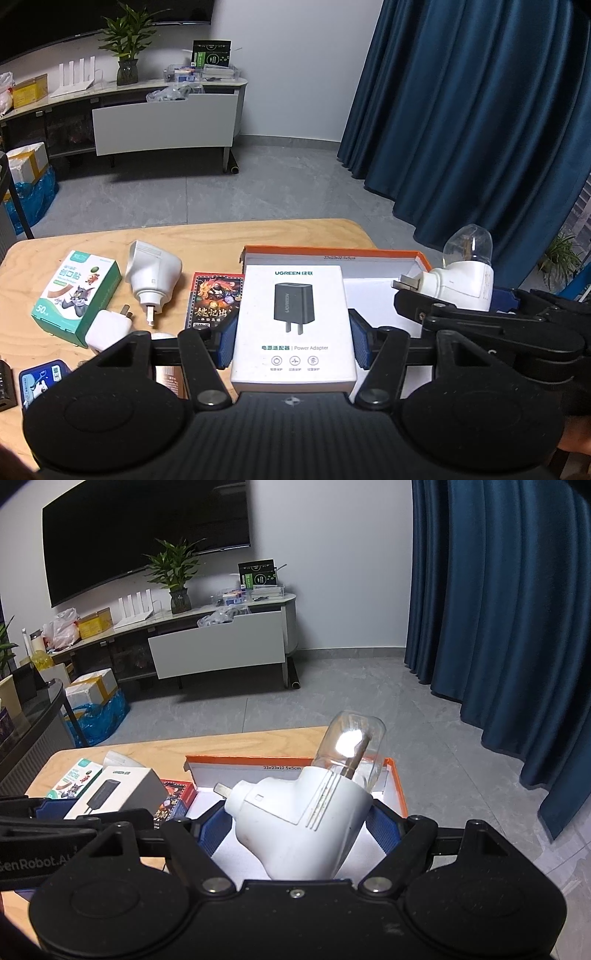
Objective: Organize rigid objects
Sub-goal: 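Carry the adapter box and white repeller with both grippers into the open white box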
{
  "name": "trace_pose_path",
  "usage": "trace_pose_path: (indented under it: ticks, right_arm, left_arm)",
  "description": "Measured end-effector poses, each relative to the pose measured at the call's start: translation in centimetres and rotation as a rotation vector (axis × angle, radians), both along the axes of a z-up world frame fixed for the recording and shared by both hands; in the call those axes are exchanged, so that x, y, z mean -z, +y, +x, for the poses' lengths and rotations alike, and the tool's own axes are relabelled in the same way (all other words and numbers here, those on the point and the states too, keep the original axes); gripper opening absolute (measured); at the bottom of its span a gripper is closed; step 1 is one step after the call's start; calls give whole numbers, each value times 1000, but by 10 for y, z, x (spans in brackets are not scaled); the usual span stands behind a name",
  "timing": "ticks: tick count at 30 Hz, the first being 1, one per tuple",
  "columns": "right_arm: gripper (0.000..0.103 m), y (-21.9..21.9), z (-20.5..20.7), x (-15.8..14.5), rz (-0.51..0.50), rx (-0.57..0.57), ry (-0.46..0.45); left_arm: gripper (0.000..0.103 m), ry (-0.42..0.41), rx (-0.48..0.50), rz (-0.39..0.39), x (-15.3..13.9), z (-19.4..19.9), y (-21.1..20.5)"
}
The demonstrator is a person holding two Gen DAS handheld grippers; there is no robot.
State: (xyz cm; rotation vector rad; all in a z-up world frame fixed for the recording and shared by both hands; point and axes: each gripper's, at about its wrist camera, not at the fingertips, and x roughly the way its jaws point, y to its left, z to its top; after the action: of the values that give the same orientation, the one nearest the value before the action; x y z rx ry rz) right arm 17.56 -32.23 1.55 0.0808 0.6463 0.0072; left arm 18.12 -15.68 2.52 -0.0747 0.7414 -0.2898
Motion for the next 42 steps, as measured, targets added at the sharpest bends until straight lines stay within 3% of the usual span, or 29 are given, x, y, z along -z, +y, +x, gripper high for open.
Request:
trace_pose_path:
  ticks: [42]
  right_arm:
    - [94,-2,40,29,-27,-10,107]
  left_arm:
    - [60,55,30,25,26,5,-13]
